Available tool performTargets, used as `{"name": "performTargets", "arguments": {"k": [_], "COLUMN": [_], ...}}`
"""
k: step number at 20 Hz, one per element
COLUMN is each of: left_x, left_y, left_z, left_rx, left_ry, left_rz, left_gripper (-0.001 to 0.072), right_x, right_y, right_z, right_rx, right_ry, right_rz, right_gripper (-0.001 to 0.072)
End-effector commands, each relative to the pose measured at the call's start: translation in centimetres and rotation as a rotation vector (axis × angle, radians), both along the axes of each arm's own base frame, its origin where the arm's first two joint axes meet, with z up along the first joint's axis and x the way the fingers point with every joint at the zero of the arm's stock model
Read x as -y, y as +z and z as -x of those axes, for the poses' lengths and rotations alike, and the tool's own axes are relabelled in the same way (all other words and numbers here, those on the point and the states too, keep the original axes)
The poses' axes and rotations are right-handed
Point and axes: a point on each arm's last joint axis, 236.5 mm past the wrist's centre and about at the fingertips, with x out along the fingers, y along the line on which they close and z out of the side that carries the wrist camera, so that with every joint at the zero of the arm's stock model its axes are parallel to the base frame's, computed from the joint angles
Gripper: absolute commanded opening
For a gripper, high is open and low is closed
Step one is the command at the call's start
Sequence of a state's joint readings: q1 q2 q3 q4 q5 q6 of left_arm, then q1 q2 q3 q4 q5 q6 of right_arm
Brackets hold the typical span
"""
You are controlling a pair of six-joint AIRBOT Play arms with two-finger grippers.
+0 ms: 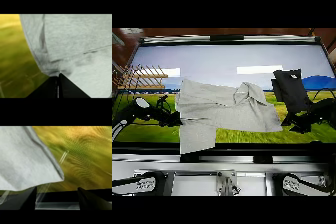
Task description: Fold the shirts.
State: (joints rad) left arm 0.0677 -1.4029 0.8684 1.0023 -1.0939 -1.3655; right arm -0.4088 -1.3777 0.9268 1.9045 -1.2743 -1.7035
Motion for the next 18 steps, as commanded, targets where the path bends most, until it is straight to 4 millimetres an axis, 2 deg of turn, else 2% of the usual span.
{"name": "performTargets", "arguments": {"k": [1, 4, 7, 8, 9, 10, 11, 12, 13, 14, 15, 16, 18], "left_x": [0.2, 0.2, 0.5, 0.6, 0.7, 0.8, 0.7, 0.5, 0.3, 0.1, -0.1, -0.2, -0.7], "left_y": [1.5, 2.0, 2.1, 2.2, 2.4, 3.0, 4.2, 6.1, 9.1, 12.9, 17.8, 23.2, 36.5], "left_z": [-0.4, -0.5, -0.4, -0.5, -0.6, -1.0, -1.8, -3.0, -4.6, -5.9, -7.2, -8.1, -8.1], "left_rx": [0.042, 0.058, 0.061, 0.062, 0.067, 0.087, 0.134, 0.205, 0.313, 0.431, 0.571, 0.715, 1.040], "left_ry": [-0.002, -0.004, -0.009, -0.005, -0.002, 0.005, 0.012, 0.018, 0.009, -0.012, -0.032, -0.047, -0.026], "left_rz": [0.006, 0.006, 0.007, 0.013, 0.019, 0.028, 0.023, 0.014, 0.001, -0.015, -0.036, -0.058, -0.093], "left_gripper": [0.0034, 0.0035, 0.0034, 0.0035, 0.0035, 0.0034, 0.0034, 0.0034, 0.0033, 0.0033, 0.0033, 0.0033, 0.0034], "right_x": [-0.1, -1.3, -3.3, -4.1, -4.7, -5.3, -5.6, -5.8, -5.9, -6.1, -6.2, -6.1, -5.5], "right_y": [-1.9, -2.4, -3.4, -3.5, -3.4, -3.0, -2.1, -0.4, 1.8, 5.2, 9.0, 14.0, 25.6], "right_z": [-0.1, -1.9, -1.9, -1.8, -1.9, -2.4, -3.1, -4.5, -6.0, -7.8, -9.3, -10.8, -12.4], "right_rx": [-0.023, 0.017, -0.009, -0.017, -0.011, 0.004, 0.037, 0.102, 0.187, 0.301, 0.416, 0.553, 0.861], "right_ry": [-0.030, -0.073, -0.021, 0.005, 0.025, 0.049, 0.068, 0.095, 0.123, 0.167, 0.202, 0.222, 0.209], "right_rz": [-0.023, -0.068, -0.074, -0.076, -0.074, -0.069, -0.060, -0.041, -0.019, 0.005, 0.037, 0.081, 0.186], "right_gripper": [0.0620, 0.0619, 0.0614, 0.0510, 0.0365, 0.0144, 0.0078, 0.0077, 0.0077, 0.0077, 0.0077, 0.0077, 0.0077]}}
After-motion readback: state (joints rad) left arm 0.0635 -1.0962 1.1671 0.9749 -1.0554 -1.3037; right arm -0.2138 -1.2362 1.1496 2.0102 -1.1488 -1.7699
